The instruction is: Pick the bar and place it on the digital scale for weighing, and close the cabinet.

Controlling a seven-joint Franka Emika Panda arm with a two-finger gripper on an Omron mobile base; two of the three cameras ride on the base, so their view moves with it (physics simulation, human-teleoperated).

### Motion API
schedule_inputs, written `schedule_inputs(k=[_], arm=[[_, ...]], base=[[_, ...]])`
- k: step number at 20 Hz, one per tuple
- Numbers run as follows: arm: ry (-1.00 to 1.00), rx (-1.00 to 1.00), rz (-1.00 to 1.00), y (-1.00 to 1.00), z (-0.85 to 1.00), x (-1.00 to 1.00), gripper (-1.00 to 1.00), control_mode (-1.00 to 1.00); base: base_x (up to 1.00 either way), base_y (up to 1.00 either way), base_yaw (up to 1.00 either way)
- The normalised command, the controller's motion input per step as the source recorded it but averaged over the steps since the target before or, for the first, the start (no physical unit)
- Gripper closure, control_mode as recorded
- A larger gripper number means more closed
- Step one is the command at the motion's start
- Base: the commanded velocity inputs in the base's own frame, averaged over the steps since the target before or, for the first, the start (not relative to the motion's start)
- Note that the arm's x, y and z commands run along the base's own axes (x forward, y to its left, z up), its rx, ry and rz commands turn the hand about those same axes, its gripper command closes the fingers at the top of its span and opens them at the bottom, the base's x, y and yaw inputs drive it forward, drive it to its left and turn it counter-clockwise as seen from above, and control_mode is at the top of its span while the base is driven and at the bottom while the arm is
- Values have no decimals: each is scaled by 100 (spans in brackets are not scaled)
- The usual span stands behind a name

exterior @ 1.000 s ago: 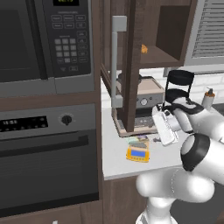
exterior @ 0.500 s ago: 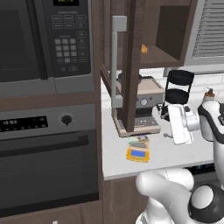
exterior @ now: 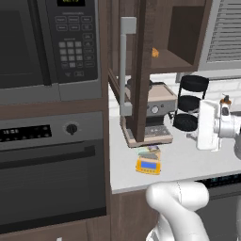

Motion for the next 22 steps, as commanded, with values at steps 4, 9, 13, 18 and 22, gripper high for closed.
schedule_inputs(k=[4, 9, 13, 18, 22], arm=[[-35, 0, 0, 1, 100, -72, -100, -100], [-35, 2, 0, 27, 87, -81, -100, -100], [-39, 8, 0, 80, 31, -68, -100, -100], [-37, 16, 0, 72, 20, -71, -100, -100], [-28, 30, 0, 66, 4, -92, -100, -100]], base=[[0, 0, 0], [0, 0, 0], [0, 0, 0], [0, 0, 0], [0, 0, 0]])
